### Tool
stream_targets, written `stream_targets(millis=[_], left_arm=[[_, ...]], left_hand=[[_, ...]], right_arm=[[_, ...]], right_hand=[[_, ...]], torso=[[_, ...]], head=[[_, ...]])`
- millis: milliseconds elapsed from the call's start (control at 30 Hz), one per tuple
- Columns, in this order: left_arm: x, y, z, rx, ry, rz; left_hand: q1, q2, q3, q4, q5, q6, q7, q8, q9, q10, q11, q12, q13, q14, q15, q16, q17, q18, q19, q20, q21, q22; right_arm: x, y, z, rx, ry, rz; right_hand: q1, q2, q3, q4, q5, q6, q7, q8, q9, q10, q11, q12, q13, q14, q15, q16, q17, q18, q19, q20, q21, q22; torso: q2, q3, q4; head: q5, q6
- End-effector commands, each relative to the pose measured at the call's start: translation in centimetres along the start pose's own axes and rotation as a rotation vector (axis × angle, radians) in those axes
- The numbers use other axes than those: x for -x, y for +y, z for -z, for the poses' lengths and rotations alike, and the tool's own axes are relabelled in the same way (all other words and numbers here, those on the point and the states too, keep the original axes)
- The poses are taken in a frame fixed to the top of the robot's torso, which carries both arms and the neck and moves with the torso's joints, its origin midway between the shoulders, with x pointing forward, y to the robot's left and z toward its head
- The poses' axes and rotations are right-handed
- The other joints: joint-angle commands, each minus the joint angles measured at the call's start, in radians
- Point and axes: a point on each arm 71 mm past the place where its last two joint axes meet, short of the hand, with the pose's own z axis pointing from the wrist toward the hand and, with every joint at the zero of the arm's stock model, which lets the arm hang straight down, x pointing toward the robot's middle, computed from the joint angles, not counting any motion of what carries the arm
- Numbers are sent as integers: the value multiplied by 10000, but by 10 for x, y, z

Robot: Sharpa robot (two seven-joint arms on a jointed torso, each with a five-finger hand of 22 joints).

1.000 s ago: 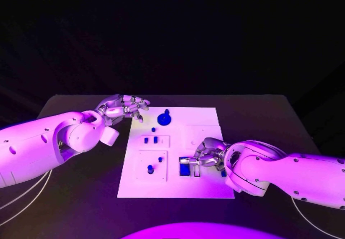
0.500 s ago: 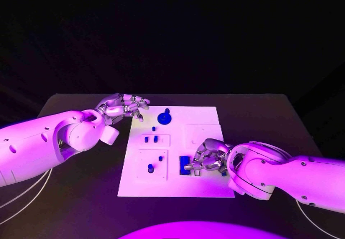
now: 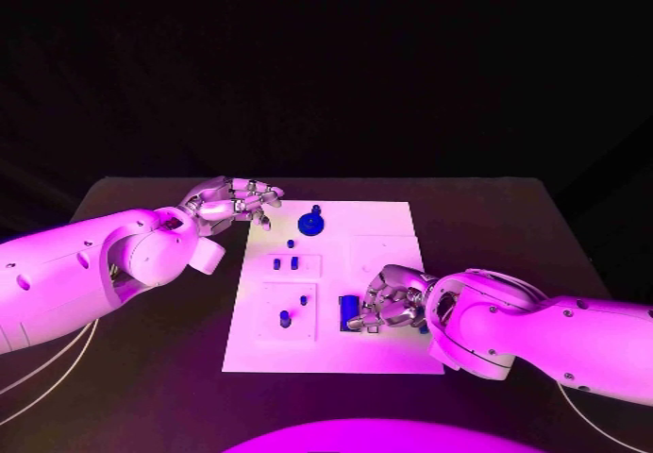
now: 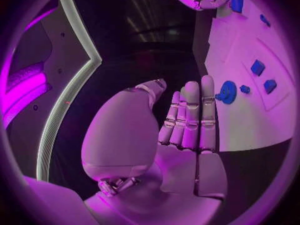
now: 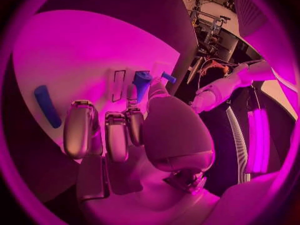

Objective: Assemble the parts on the task board

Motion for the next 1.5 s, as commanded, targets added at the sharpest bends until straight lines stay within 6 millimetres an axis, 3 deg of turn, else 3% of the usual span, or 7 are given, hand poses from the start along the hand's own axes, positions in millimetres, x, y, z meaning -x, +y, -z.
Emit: stream_targets(millis=[33,267,433,567,1033,1267,1500], left_arm=[[-3,-1,0,-63,194,78],[-2,-1,0,-56,164,71],[-3,-1,0,-56,210,82],[-4,-1,0,-54,229,88],[-5,-1,0,-29,264,145],[-5,-1,0,-44,236,142],[-4,-1,1,-71,190,133]], left_hand=[[-32,15,-51,-9,12,-53,-1,56,-15,-56,16,55,-11,-76,-13,-37,-14,143,-4,64,-38,-14],[-32,15,-51,-9,12,-53,-1,56,-15,-56,16,55,-11,-76,-13,-37,-14,143,-4,64,-38,-14],[-8,30,-64,0,14,-61,1,75,-17,-71,18,69,-13,-82,-11,-35,-14,143,5,66,-53,-25],[-8,30,-64,0,14,-61,1,75,-17,-71,18,69,-13,-82,-11,-35,-14,143,5,66,-53,-25],[-8,30,-64,0,14,-61,1,75,-17,-71,18,69,-13,-82,-11,-35,-14,143,5,66,-53,-25],[-8,40,-74,14,13,-65,4,85,-18,-77,21,78,-14,-85,-9,-33,-15,143,10,68,-62,-32],[-8,40,-74,14,13,-65,4,85,-18,-77,21,78,-14,-85,-9,-33,-15,143,10,68,-62,-32]], right_arm=[[-4,0,-2,63,115,349],[-2,-4,-5,-94,-254,430],[2,-8,-7,-56,-700,339],[3,-8,-7,53,-815,268],[12,-19,7,110,-1123,-166],[35,-42,23,-276,-1586,-259],[57,-72,40,-950,-2414,620]], right_hand=[[157,16,18,75,-21,90,-38,61,20,116,-7,65,927,901,-78,38,1836,-169,276,-99,29,1944],[313,118,93,86,-11,109,-83,114,46,132,-50,68,943,903,-117,41,1845,-171,283,-134,47,1948],[143,428,133,158,-25,155,-115,196,83,241,-82,184,1082,912,-151,56,1884,-192,318,-173,160,1974],[-20,478,73,163,-35,159,-119,228,100,267,-89,207,1114,918,-158,66,1911,-196,326,-184,179,1978],[-272,402,-119,146,-42,51,-92,239,116,181,-69,73,1000,906,-148,45,1855,-170,283,-185,22,1940],[-196,267,-197,108,-34,-55,-61,215,112,141,-42,23,966,895,-124,25,1809,-157,253,-169,-65,1920],[183,105,-216,83,-24,-325,54,32,37,59,52,-87,887,885,-52,7,1769,-150,224,-115,-130,1905]], torso=[[3,0,7],[0,2,-1],[0,1,5],[5,4,-2],[-6,-1,-2],[-13,-26,-14],[-1,-14,8]], head=[[18,-5],[30,3],[46,20],[41,25],[3,46],[-60,70],[-154,78]])
